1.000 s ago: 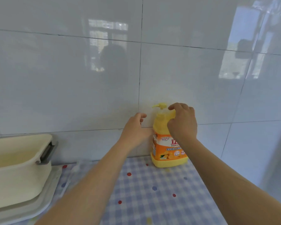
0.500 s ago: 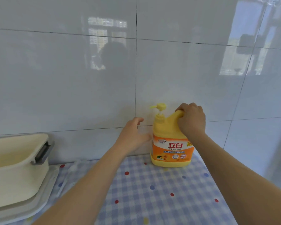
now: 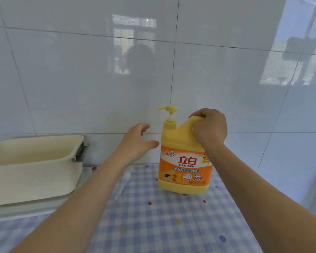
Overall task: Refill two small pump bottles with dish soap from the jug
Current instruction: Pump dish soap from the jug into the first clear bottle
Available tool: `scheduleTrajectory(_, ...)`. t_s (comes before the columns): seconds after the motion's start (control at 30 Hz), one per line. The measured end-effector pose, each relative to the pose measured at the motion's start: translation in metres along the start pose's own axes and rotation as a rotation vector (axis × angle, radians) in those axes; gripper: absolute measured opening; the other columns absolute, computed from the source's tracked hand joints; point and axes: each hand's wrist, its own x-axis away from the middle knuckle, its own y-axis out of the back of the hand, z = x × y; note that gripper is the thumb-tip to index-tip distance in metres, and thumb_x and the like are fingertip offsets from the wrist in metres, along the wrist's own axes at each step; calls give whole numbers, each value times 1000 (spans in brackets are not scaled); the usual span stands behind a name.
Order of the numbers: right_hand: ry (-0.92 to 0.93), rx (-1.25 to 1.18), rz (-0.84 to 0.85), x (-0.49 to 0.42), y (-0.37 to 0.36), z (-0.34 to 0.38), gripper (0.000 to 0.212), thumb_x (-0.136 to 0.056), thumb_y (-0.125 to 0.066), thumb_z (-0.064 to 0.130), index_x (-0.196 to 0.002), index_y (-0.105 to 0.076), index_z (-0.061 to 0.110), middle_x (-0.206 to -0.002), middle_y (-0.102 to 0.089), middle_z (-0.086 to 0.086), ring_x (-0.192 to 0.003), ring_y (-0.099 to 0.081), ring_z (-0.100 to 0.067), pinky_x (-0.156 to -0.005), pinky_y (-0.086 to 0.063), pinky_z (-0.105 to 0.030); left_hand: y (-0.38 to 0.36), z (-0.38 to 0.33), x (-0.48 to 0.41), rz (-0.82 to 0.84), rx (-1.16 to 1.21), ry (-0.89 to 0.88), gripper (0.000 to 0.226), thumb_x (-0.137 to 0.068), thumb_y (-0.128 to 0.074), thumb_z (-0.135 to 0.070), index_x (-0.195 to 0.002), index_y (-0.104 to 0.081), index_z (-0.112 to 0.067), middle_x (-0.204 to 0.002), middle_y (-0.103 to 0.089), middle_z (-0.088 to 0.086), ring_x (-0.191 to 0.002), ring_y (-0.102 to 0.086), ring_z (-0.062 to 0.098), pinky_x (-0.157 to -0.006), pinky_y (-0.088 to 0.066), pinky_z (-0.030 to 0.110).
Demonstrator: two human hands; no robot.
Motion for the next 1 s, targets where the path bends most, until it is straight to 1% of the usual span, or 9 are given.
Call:
scheduleTrajectory(0.17,-31,-107,92,26,-14,25,44,-73,-45,-2,-73,-65,36,-106,-64,1,-99,-56,-25,-85,-52,-44,32,20,19,-27,-38,59,72,-81,-74,-30,-144,-41,-17,-145,-47,2,-132,-45,17,-100,-37,30)
scheduleTrajectory(0.3,-15,-128,158,44,-23,41,47,-73,-44,-7,-71,-65,35,-103,-65,3,-91,-58,-21,-70,-49,-32,50,40,35,-12,7,141,71,-80,-75,-28,-142,-42,-16,-142,-49,3,-130,-46,18,-99,-39,31)
scheduleTrajectory(0.4,-6,-138,169,55,-28,47,48,-72,-44,-8,-64,-62,35,-101,-66,2,-94,-57,-22,-77,-52,-36,57,56,50,27,62,185,71,-80,-75,-23,-142,-42,-16,-141,-49,4,-128,-47,18,-95,-39,28)
scheduleTrajectory(0.5,-11,-140,165,62,-31,51,49,-70,-42,-7,-60,-61,37,-105,-65,-1,-101,-55,-25,-88,-51,-43,60,71,61,116,113,241,75,-77,-79,-23,-142,-42,-19,-139,-49,2,-125,-47,16,-99,-41,31)
scheduleTrajectory(0.63,-17,-126,164,64,-29,53,49,-75,-42,-8,-61,-61,34,-104,-64,1,-97,-54,-21,-79,-47,-34,60,85,74,346,107,310,97,-53,-86,-26,-140,-41,-27,-133,-49,-3,-124,-46,15,-102,-43,34)
scheduleTrajectory(0.73,11,-86,194,65,-23,55,48,-76,-41,-8,-66,-64,33,-98,-67,3,-91,-56,-20,-73,-48,-32,54,98,79,456,-62,316,81,-62,-88,-13,-132,-48,-22,-124,-52,-2,-116,-51,15,-95,-45,30)
scheduleTrajectory(0.87,59,-77,211,68,-15,61,49,-74,-40,-8,-78,-70,30,-97,-69,4,-89,-60,-19,-69,-49,-32,48,111,78,327,-63,275,45,-64,-85,-11,-102,-62,-15,-100,-61,0,-84,-57,12,-75,-45,24)
scheduleTrajectory(0.93,96,-136,196,69,-11,70,49,-73,-39,-9,-83,-72,26,-96,-70,4,-88,-62,-18,-74,-54,-36,51,109,76,258,6,272,46,-57,-89,-17,-95,-63,-18,-97,-65,2,-80,-61,14,-77,-52,30)
scheduleTrajectory(1.0,135,-184,194,67,-11,83,46,-76,-39,-7,-87,-73,22,-91,-70,3,-81,-64,-18,-73,-56,-37,57,103,74,182,119,269,57,-43,-91,-25,-93,-65,-20,-98,-70,7,-88,-67,22,-84,-57,41)
